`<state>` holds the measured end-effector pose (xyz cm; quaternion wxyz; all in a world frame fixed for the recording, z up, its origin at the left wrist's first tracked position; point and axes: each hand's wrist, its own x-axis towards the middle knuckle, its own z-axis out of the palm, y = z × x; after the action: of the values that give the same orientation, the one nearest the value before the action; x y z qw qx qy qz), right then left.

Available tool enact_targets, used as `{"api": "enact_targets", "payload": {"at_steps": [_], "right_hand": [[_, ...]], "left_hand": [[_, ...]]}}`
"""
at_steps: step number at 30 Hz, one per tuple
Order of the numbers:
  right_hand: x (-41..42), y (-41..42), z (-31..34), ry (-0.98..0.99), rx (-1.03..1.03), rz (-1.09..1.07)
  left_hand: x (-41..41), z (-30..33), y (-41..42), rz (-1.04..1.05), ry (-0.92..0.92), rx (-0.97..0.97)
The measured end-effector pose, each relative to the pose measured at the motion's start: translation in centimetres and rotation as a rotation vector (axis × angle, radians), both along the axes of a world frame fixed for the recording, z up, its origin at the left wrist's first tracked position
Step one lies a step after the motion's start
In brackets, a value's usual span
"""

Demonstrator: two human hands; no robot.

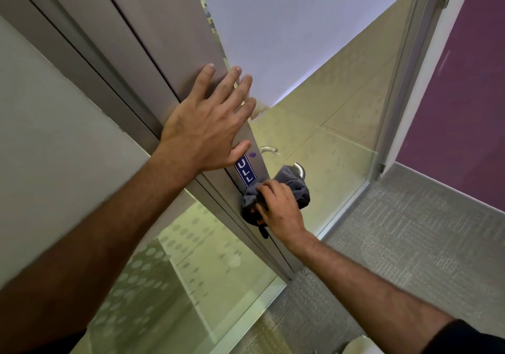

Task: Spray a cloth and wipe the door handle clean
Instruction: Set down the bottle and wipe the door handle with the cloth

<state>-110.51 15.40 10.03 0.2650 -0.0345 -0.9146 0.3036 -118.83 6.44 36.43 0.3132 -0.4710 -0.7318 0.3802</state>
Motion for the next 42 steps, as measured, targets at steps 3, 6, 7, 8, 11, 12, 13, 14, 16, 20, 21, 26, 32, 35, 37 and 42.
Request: {"api": "enact_targets", "payload": {"at_steps": [3,6,7,8,11,12,13,14,16,20,21,26,32,35,37,42], "right_hand": [[-0.2,2.5,-0.1,0.046,0.272,0.222],[-1.0,5.9,1.1,0.062,0.524,0.49],[-1.2,6.4,1.5,0.06,0.581,0.575],[-1.5,6.6,1.7,0.043,0.633,0.656],[-1.3,5.7,2.0,-0.056,0.706,0.765],[-1.2,5.4,1.8,-0.063,0.702,0.736],[-1.0,5.1,1.5,-0.051,0.68,0.677],[-0.9,4.9,1.1,-0.027,0.624,0.589],[-0.6,4.2,0.8,0.005,0.427,0.374],[-1.1,2.5,1.2,-0.061,0.312,-0.047],[-1.4,2.4,1.7,-0.135,0.275,-0.119],[-2.8,3.5,2.6,-0.35,0.111,-0.105],[-1.7,3.3,1.7,-0.259,0.271,0.107],[-1.3,3.1,0.6,-0.076,0.327,0.169],[-0.9,3.4,0.0,0.049,0.333,0.216],[1.6,2.3,-2.9,-0.15,0.546,0.58]], "left_hand": [[0.0,-0.1,0.1,-0.002,0.004,-0.01],[0.0,0.0,0.1,0.005,0.012,-0.017],[0.0,0.0,0.1,0.006,0.016,-0.018],[0.1,0.1,0.1,0.008,0.017,-0.019],[0.0,0.0,0.1,0.007,0.017,-0.022],[0.0,0.0,0.1,0.003,0.019,-0.023],[0.0,0.0,0.2,-0.002,0.018,-0.021],[0.0,0.0,0.1,-0.007,0.016,-0.013],[-0.1,-0.1,0.0,-0.012,0.014,-0.006],[-0.1,-0.1,0.0,-0.015,0.003,-0.016],[-0.1,-0.1,0.0,-0.015,0.002,-0.014],[-0.1,-0.2,0.0,-0.01,-0.013,-0.001],[-0.3,-0.2,-0.1,-0.023,0.016,-0.001],[-0.3,-0.2,-0.1,-0.016,0.014,-0.013],[-0.3,-0.2,-0.1,-0.011,0.022,-0.021],[-0.2,-0.1,0.0,0.006,0.018,-0.036]]}}
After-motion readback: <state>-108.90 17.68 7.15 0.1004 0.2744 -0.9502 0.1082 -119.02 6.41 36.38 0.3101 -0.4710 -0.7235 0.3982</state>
